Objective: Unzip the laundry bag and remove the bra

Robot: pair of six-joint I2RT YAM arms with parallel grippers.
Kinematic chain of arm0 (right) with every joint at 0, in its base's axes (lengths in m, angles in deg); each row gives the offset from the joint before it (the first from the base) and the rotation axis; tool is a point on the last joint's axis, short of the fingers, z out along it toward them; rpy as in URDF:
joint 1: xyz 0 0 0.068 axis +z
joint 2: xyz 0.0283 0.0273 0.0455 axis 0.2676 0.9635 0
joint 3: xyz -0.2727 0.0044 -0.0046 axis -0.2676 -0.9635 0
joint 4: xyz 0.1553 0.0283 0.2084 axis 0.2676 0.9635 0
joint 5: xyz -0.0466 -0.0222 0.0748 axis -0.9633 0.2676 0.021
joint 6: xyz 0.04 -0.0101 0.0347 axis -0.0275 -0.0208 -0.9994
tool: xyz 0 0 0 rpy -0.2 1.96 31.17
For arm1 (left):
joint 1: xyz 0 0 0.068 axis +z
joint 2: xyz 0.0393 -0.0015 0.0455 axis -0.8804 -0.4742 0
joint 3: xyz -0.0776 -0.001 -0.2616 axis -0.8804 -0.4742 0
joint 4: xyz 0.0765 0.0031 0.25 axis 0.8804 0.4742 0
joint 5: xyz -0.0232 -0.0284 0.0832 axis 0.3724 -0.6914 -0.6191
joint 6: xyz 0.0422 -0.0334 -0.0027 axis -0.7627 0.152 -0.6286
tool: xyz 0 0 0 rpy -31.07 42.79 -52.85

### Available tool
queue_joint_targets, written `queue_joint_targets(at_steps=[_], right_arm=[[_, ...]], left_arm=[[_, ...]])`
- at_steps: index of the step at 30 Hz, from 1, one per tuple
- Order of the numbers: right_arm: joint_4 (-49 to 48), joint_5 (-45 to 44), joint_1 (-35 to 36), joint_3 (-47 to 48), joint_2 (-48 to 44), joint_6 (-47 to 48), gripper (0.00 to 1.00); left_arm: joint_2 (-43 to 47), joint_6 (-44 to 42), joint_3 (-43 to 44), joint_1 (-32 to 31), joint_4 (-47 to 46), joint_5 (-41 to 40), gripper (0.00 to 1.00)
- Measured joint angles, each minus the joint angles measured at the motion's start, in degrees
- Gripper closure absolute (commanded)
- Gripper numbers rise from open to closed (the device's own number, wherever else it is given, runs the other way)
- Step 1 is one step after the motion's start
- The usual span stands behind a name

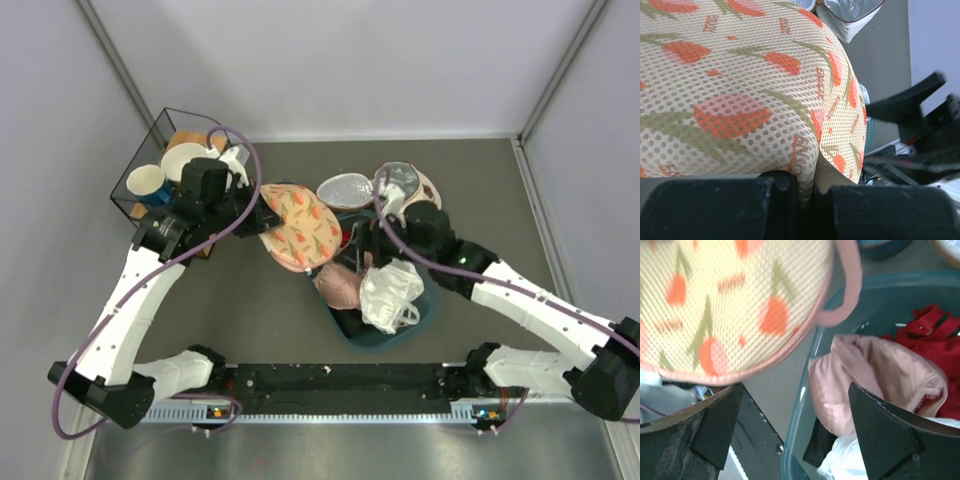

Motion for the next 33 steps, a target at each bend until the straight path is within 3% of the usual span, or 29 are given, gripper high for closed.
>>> queue_joint_targets(at_steps=[6, 12, 14, 15, 17, 18, 21, 22, 23, 25, 26, 30, 33], right_arm=[[-9.2, 13.6, -13.0, 0.9, 0.9, -13.9, 0.02], [-21.7, 25.2, -14.6, -0.2, 6.1, -25.5, 0.02], [-23.8, 27.6, -14.6, -0.2, 8.1, -27.9, 0.06], [-24.6, 28.5, -14.6, -0.2, 8.9, -28.8, 0.10], [-26.2, 29.9, -14.6, -0.3, 10.0, -30.3, 0.34], [-27.5, 30.6, -14.6, -0.7, 10.6, -31.2, 0.61], [-28.7, 31.2, -14.6, -1.3, 10.7, -32.5, 1.00], [-28.9, 31.0, -14.6, -1.3, 10.7, -32.9, 1.00], [-28.9, 30.5, -14.6, -1.3, 10.6, -33.2, 1.00], [-28.8, 29.0, -14.8, -1.3, 10.6, -33.9, 1.00], [-28.7, 28.2, -14.9, -1.4, 10.6, -34.4, 1.00], [-30.3, 25.4, -14.9, -2.4, 10.5, -37.5, 1.00], [-31.8, 23.4, -14.9, -3.8, 10.5, -39.5, 1.00]], left_arm=[[0.0, -1.9, 0.0, 0.2, -1.3, 1.9, 1.00], [0.0, -3.2, 0.0, 0.2, -2.1, 4.6, 1.00], [-0.1, -3.2, 0.0, 0.2, -2.4, 5.7, 1.00], [-0.3, -3.2, 0.0, 0.3, -2.7, 6.4, 1.00], [-0.7, -3.3, 0.0, 0.6, -3.4, 7.5, 1.00], [-1.0, -3.3, 0.0, 0.8, -3.8, 8.2, 1.00], [-2.2, -3.4, -0.5, 1.9, -6.0, 11.2, 0.98], [-2.8, -3.4, -0.7, 2.2, -6.6, 11.6, 0.93], [-3.5, -3.3, -0.8, 2.6, -7.2, 12.0, 0.71], [-5.2, -2.8, -0.7, 3.0, -8.3, 12.4, 0.43], [-6.2, -2.7, -0.5, 3.2, -8.7, 12.3, 0.24], [-9.5, -1.4, 0.2, 3.4, -9.5, 11.6, 0.02], [-8.9, 0.6, 0.2, 3.3, -8.7, 7.5, 0.01]])
